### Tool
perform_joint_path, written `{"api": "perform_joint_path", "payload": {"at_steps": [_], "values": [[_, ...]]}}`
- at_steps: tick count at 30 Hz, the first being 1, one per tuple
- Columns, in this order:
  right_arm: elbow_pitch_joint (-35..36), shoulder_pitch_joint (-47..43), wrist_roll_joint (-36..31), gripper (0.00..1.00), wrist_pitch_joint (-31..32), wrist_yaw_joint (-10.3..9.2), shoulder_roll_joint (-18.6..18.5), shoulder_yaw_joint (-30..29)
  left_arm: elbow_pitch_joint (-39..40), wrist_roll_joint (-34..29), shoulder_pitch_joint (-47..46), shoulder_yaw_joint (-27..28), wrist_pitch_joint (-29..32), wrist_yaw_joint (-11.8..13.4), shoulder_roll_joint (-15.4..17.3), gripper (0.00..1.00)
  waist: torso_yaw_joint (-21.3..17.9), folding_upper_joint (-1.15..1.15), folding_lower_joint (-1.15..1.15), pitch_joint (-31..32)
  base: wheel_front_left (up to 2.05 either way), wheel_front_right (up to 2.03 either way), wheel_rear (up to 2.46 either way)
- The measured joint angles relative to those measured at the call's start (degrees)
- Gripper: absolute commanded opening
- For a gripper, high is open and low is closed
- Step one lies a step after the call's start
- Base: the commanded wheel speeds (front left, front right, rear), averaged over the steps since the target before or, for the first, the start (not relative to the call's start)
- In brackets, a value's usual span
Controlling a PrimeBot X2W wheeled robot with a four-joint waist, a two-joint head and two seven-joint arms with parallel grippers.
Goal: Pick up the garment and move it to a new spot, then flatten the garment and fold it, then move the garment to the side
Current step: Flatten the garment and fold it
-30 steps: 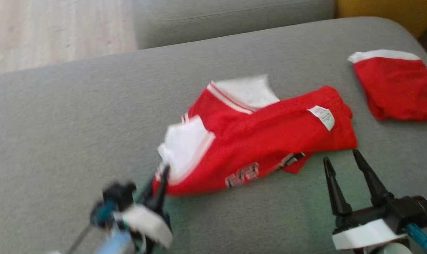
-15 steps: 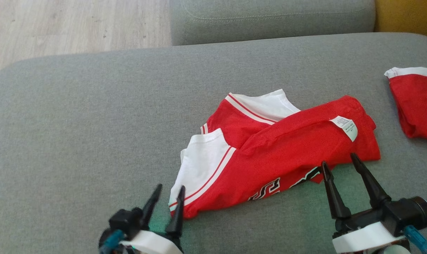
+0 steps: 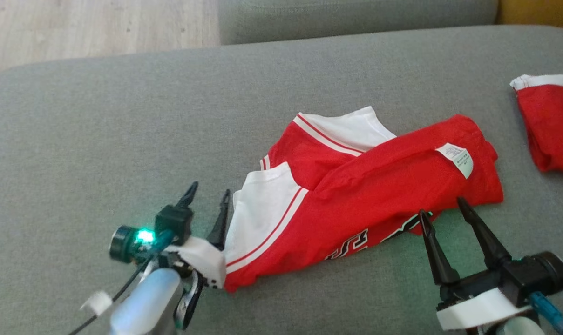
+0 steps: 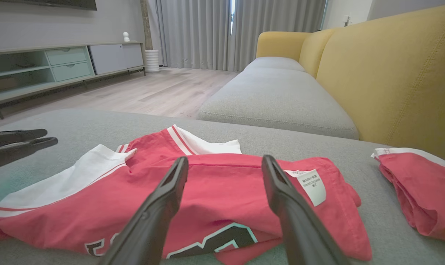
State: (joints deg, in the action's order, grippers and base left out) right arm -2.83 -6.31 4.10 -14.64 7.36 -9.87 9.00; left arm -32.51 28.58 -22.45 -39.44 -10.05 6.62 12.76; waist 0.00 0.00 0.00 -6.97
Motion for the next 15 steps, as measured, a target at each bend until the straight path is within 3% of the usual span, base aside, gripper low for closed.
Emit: {"api": "perform_joint_path", "payload": {"at_steps": [7, 15], "values": [[0.0, 1.5, 0.0, 1.0, 0.0, 0.0, -1.3, 0.0, -11.5, -1.6, -5.2, -3.2, 2.2, -2.2, -3.2, 1.0, -1.3, 0.0, 0.0, -2.1, 0.0, 0.0, 0.0], [0.0, 1.5, 0.0, 1.0, 0.0, 0.0, -1.3, 0.1, -17.4, -1.6, -7.4, -4.0, 1.5, -4.2, -4.5, 1.0, -2.1, 0.0, 0.0, -2.1, 0.0, 0.0, 0.0]]}}
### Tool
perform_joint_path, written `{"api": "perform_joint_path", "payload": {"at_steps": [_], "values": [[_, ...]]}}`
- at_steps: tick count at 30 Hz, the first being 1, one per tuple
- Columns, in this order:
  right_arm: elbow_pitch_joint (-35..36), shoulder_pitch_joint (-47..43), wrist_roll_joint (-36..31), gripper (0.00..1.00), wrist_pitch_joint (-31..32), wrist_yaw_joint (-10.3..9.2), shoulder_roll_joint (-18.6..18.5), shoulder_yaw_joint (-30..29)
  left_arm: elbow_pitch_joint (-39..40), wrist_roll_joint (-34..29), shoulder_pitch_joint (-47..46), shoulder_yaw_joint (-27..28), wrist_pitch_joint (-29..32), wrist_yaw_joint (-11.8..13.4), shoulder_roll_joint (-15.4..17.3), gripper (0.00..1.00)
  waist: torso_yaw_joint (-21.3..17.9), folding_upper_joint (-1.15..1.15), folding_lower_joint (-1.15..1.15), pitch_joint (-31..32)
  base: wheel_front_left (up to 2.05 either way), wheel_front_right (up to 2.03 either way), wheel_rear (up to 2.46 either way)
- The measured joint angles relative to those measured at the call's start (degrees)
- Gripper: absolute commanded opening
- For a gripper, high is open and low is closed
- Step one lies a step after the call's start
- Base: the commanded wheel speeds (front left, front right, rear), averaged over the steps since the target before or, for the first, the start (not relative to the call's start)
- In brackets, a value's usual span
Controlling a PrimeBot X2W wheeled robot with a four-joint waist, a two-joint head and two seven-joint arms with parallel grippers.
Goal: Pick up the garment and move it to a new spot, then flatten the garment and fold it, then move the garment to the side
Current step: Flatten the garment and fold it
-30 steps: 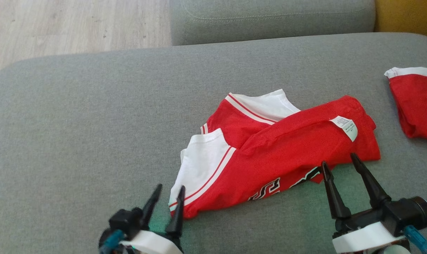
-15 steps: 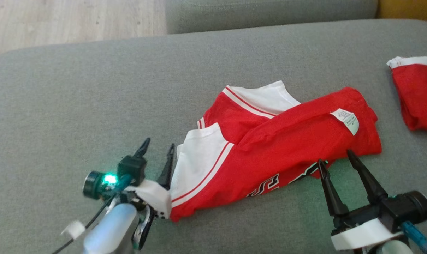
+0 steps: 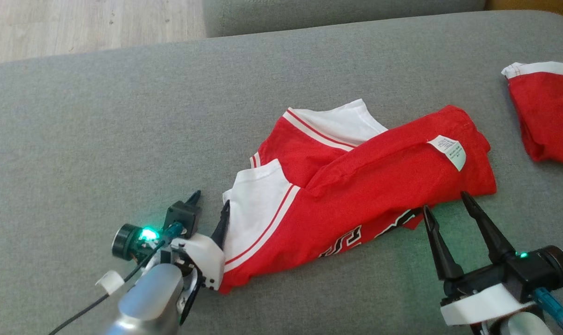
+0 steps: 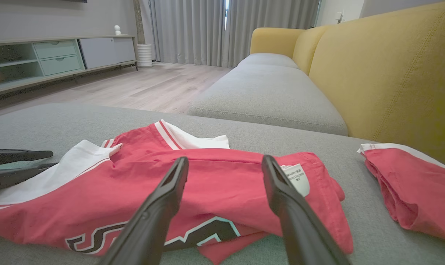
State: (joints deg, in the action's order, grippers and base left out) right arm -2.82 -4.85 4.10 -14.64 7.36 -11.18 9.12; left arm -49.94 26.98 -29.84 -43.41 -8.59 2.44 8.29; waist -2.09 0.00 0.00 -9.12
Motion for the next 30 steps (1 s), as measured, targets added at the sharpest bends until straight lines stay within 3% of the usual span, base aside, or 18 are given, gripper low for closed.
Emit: {"api": "perform_joint_path", "payload": {"at_steps": [7, 8, 9, 10, 14, 23, 27, 30], "values": [[0.0, 0.0, 0.0, 1.0, 0.0, 0.0, -0.1, 0.0, -3.3, -0.3, -1.9, -1.6, -0.7, -2.0, -1.8, 1.0, -0.3, 0.0, 0.0, 0.0, 0.0, 0.0, 0.0], [0.0, 0.0, 0.0, 1.0, 0.0, 0.0, -0.2, 0.0, -3.7, -0.3, -2.2, -1.8, -0.9, -2.2, -2.0, 0.64, -0.4, 0.0, 0.0, -0.1, 0.0, 0.0, 0.0], [0.0, 0.0, 0.0, 1.0, 0.0, 0.0, -0.2, 0.0, -4.1, -0.3, -2.4, -2.0, -1.1, -2.6, -2.1, 0.37, -0.4, 0.0, 0.0, -0.1, 0.0, 0.0, 0.0], [0.0, 0.0, 0.0, 1.0, 0.0, 0.0, -0.2, 0.0, -4.4, -0.4, -2.6, -2.3, -1.2, -3.1, -2.2, 0.0, -0.4, 0.0, 0.0, -0.1, 0.0, 0.0, 0.0], [0.0, 0.0, 0.0, 1.0, 0.0, 0.0, -0.3, 0.0, -5.2, -1.0, -3.2, -2.9, -3.0, -3.9, -2.4, 0.0, -0.5, 0.0, 0.0, 0.0, 0.0, 0.0, 0.0], [-0.7, 0.8, 0.0, 1.0, 0.0, 0.0, -2.2, -0.2, -0.3, -2.8, -5.6, -1.5, -5.7, -0.8, -0.1, 0.0, 0.8, 0.0, -0.01, 0.0, 0.0, 0.0, 0.0], [-4.6, 5.7, 3.9, 1.0, 0.0, 0.0, -5.0, -1.5, 4.6, -3.3, -7.0, 0.3, -5.7, 0.1, 3.3, 0.0, 1.4, 0.0, 0.0, -1.1, 0.0, 0.0, 0.0], [-10.5, 11.5, 11.2, 1.0, 3.4, 0.0, -8.6, -0.6, 8.2, -4.0, -8.0, 1.2, -5.7, 0.2, 5.7, 0.0, 1.8, 0.0, 0.0, -2.1, 0.0, 0.0, 0.0]]}}
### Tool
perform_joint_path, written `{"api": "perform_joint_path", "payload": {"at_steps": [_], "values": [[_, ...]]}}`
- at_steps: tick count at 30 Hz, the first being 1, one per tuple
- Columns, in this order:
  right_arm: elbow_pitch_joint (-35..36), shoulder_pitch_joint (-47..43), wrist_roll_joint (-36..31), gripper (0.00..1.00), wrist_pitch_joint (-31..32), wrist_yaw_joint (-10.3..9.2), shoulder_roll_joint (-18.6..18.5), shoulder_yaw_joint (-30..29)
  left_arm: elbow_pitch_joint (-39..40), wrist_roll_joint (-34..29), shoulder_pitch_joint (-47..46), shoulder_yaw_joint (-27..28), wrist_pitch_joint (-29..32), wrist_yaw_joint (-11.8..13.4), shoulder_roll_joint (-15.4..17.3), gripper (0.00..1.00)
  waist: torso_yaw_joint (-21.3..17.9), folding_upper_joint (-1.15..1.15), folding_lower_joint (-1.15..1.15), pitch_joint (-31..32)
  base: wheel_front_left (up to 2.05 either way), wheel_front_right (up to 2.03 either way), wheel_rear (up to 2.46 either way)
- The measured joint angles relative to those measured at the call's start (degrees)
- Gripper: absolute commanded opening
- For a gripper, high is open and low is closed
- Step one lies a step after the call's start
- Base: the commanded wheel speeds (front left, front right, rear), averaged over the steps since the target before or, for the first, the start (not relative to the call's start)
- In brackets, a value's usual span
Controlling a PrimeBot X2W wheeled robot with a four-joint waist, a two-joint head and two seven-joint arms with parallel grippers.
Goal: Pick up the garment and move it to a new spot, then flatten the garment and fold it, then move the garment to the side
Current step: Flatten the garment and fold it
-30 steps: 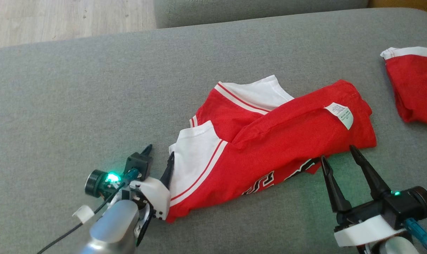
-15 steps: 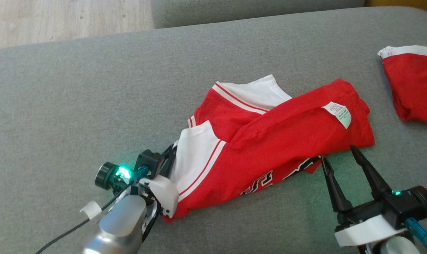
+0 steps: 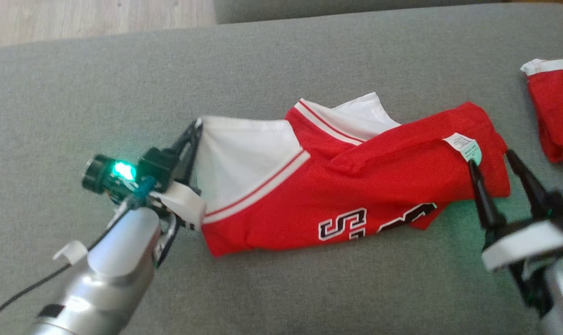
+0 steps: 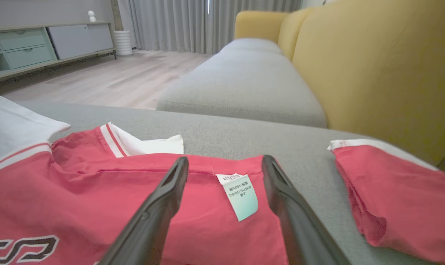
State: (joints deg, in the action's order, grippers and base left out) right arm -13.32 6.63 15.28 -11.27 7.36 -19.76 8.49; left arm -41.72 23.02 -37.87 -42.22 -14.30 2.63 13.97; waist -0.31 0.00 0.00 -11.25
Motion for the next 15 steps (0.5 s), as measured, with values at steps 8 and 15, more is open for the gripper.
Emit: {"api": "perform_joint_path", "payload": {"at_steps": [8, 15], "values": [[-5.7, 12.3, 25.0, 1.0, 16.4, 0.0, -9.4, 6.5, 4.5, -0.6, -1.8, 1.2, 0.3, 1.5, 3.6, 0.0, 1.5, 0.0, 0.0, -2.3, 0.0, 0.0, 0.0], [-9.3, 14.6, 36.8, 1.0, 23.2, 0.0, -14.4, 9.3, 7.0, -0.9, -2.8, 0.8, 1.7, 1.6, 4.3, 0.0, 3.9, 0.0, 0.0, -4.1, 0.0, 0.0, 0.0]]}}
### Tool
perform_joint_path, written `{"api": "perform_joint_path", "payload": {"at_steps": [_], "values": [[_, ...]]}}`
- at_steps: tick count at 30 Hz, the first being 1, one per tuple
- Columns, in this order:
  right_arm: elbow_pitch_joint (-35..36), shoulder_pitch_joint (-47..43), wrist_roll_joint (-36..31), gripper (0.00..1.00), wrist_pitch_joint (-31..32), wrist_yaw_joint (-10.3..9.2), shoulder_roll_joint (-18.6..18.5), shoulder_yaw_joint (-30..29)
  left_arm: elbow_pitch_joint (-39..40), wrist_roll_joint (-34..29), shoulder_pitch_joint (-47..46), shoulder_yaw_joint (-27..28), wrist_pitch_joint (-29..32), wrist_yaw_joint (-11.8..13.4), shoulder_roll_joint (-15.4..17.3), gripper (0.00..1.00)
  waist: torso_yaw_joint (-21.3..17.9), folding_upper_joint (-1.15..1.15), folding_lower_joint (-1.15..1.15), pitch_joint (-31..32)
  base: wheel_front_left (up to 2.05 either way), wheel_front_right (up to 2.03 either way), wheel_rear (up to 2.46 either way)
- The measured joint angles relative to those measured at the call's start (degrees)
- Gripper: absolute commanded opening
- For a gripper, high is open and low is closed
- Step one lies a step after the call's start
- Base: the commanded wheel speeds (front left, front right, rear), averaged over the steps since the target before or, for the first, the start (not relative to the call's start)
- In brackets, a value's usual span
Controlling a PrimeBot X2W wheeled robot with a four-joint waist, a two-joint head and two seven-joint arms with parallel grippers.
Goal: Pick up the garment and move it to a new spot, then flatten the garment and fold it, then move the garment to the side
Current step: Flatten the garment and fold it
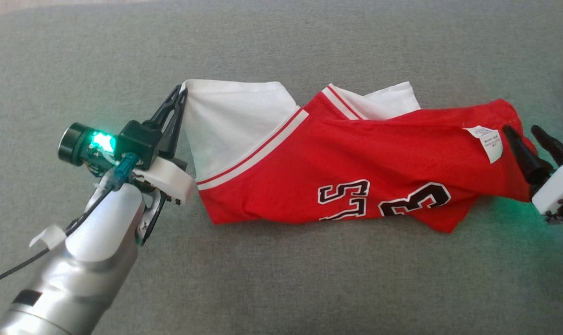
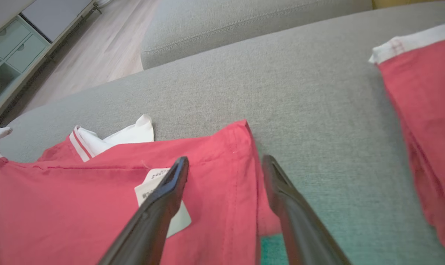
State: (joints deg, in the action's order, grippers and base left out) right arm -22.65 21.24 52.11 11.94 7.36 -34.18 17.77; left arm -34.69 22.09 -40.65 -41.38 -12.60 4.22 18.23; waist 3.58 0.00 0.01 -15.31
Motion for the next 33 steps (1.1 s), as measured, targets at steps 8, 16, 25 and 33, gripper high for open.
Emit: {"api": "perform_joint_path", "payload": {"at_steps": [8, 16, 25, 33], "values": [[-1.3, 0.9, 5.4, 1.0, -0.6, 0.0, -1.9, 2.4, 1.7, 0.0, 0.0, -0.2, 0.5, 0.6, 0.5, 0.0, 1.1, 0.0, 0.0, -0.1, 0.0, 0.0, 0.0], [-4.1, 3.8, 6.5, 0.83, -2.8, 0.0, -3.1, 5.1, 3.7, 0.0, 0.0, -0.8, 1.3, 0.9, 0.8, 0.0, 2.0, 0.0, 0.0, -1.4, 0.0, 0.0, 0.0], [-6.9, 5.9, 8.4, 0.04, -3.4, 0.0, -3.6, 9.1, 4.3, 0.0, 0.0, -1.3, 1.7, 0.9, 0.8, 0.0, 2.9, 0.0, 0.0, -2.2, 0.0, 0.0, 0.0], [-7.8, 7.8, 8.4, 0.0, -9.4, 0.0, -5.4, 11.6, 4.2, 0.4, 0.0, -1.5, 0.9, 1.4, 1.0, 0.0, 2.7, 0.0, 0.0, -0.5, 0.0, 0.0, 0.0]]}}
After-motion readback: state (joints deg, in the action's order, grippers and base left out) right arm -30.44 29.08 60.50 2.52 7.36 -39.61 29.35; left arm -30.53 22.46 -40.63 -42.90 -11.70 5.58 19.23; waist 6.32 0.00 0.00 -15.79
